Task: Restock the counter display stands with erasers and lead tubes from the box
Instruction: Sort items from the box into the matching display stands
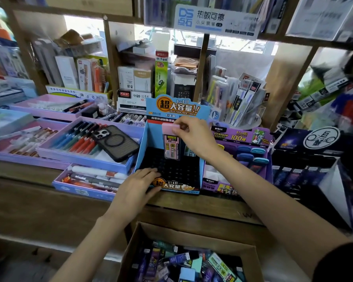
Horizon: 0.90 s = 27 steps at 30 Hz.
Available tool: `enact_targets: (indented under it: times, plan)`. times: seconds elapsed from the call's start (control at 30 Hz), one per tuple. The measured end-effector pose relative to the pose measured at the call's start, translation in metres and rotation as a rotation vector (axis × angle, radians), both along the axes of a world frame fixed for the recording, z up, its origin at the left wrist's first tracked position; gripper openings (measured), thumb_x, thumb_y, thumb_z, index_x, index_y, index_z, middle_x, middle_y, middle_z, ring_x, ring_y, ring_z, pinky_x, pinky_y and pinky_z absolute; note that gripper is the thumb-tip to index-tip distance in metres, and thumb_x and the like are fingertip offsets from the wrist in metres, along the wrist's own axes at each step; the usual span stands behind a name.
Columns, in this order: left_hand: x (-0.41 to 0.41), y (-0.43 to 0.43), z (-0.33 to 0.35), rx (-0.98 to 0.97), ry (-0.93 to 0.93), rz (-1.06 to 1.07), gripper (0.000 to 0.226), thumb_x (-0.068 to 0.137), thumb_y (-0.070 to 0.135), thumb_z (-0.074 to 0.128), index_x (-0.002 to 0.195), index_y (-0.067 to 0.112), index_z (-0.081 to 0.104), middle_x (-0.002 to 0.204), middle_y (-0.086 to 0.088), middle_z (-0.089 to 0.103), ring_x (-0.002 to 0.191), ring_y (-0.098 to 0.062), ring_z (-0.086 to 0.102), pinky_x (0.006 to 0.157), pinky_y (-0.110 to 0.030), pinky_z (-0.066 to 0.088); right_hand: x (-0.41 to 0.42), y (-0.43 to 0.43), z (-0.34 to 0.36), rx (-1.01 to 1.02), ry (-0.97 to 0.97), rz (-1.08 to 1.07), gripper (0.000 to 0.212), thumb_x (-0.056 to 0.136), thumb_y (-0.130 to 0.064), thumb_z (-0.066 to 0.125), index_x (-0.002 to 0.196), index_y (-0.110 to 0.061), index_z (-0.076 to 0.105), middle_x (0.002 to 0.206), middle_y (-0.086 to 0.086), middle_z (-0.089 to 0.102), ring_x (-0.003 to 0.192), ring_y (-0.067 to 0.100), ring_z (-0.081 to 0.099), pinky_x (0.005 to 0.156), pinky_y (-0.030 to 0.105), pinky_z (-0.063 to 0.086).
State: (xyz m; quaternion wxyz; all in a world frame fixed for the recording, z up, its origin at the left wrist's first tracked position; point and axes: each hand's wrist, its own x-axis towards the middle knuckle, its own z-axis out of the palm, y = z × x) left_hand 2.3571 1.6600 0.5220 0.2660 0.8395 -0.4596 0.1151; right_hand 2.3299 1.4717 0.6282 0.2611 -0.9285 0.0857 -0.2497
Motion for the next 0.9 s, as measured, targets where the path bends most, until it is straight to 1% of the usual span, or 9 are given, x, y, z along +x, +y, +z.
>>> enact_targets:
  times: [0.1, 0.17, 0.27, 0.33, 0.53, 0.7, 0.77, 0.83, 0.9]
  plan:
    - [-0.001, -0.001, 0.0, -0.01, -0.017, 0.009, 0.033, 0.08, 0.018, 0.073, 0.111, 0.009, 0.067, 0.117, -0.006, 0.065, 0.104, -0.026, 0.063, 0.088, -0.037, 0.049, 0.003, 0.001, -0.004, 0.056, 0.003, -0.007, 0.02, 0.089, -0.02, 0.062, 0.105, -0.009, 0.067, 0.096, 0.007, 0.067, 0.086, 0.017, 0.058, 0.076, 0.026, 0.043]
    - [-0.001, -0.001, -0.001, -0.014, -0.022, 0.012, 0.031, 0.08, 0.018, 0.074, 0.109, 0.01, 0.068, 0.115, -0.006, 0.066, 0.101, -0.026, 0.064, 0.086, -0.036, 0.05, 0.003, 0.003, -0.005, 0.046, -0.005, -0.006, 0.021, 0.09, -0.019, 0.06, 0.108, -0.008, 0.066, 0.098, 0.008, 0.067, 0.085, 0.016, 0.056, 0.077, 0.026, 0.043]
    - [-0.001, -0.001, 0.0, -0.019, -0.025, 0.016, 0.031, 0.079, 0.018, 0.074, 0.108, 0.01, 0.069, 0.114, -0.005, 0.067, 0.1, -0.026, 0.064, 0.084, -0.036, 0.051, 0.001, 0.001, -0.003, 0.008, -0.015, -0.005, 0.021, 0.091, -0.018, 0.058, 0.109, -0.009, 0.065, 0.096, 0.008, 0.067, 0.084, 0.019, 0.057, 0.079, 0.033, 0.045]
    - [-0.001, -0.001, 0.0, -0.018, -0.021, 0.021, 0.03, 0.08, 0.019, 0.074, 0.108, 0.01, 0.068, 0.114, -0.005, 0.066, 0.101, -0.025, 0.064, 0.084, -0.035, 0.051, 0.0, -0.001, -0.001, -0.006, -0.009, 0.004, 0.02, 0.091, -0.018, 0.058, 0.107, -0.01, 0.066, 0.095, 0.008, 0.068, 0.086, 0.021, 0.059, 0.079, 0.034, 0.045]
    - [-0.003, 0.0, 0.0, -0.009, -0.04, 0.028, 0.03, 0.079, 0.019, 0.074, 0.107, 0.01, 0.068, 0.112, -0.005, 0.066, 0.098, -0.026, 0.064, 0.081, -0.036, 0.052, 0.0, 0.0, 0.002, -0.051, 0.015, 0.049, 0.022, 0.09, -0.021, 0.06, 0.11, -0.013, 0.066, 0.102, 0.007, 0.068, 0.095, 0.02, 0.058, 0.074, 0.026, 0.037]
    - [-0.002, 0.001, -0.002, -0.01, -0.039, 0.029, 0.032, 0.081, 0.021, 0.073, 0.11, 0.012, 0.067, 0.114, -0.004, 0.065, 0.099, -0.024, 0.064, 0.081, -0.036, 0.052, 0.001, 0.006, -0.005, -0.063, 0.019, 0.084, 0.024, 0.09, -0.018, 0.061, 0.112, -0.009, 0.066, 0.107, 0.009, 0.068, 0.099, 0.022, 0.059, 0.084, 0.031, 0.042]
    - [-0.002, 0.001, -0.003, -0.01, -0.039, 0.027, 0.032, 0.081, 0.022, 0.072, 0.111, 0.013, 0.066, 0.114, -0.003, 0.065, 0.099, -0.024, 0.063, 0.081, -0.036, 0.052, 0.001, 0.007, -0.011, -0.062, -0.009, 0.051, 0.026, 0.09, -0.017, 0.061, 0.115, -0.011, 0.064, 0.106, 0.008, 0.068, 0.098, 0.021, 0.06, 0.083, 0.029, 0.042]
    - [-0.002, 0.001, -0.003, -0.008, -0.043, 0.022, 0.032, 0.08, 0.02, 0.073, 0.11, 0.012, 0.067, 0.113, -0.004, 0.066, 0.098, -0.025, 0.064, 0.079, -0.038, 0.053, 0.0, 0.006, -0.017, -0.117, -0.054, 0.025, 0.025, 0.09, -0.015, 0.059, 0.115, -0.011, 0.062, 0.106, 0.007, 0.065, 0.096, 0.022, 0.059, 0.083, 0.031, 0.046]
    - [-0.002, 0.001, -0.003, -0.007, -0.05, 0.021, 0.032, 0.079, 0.019, 0.074, 0.108, 0.011, 0.067, 0.112, -0.005, 0.066, 0.096, -0.025, 0.065, 0.078, -0.038, 0.054, -0.002, 0.003, -0.023, -0.282, -0.103, -0.002, 0.024, 0.089, -0.013, 0.06, 0.112, -0.007, 0.063, 0.109, 0.009, 0.06, 0.102, 0.024, 0.055, 0.087, 0.037, 0.046]
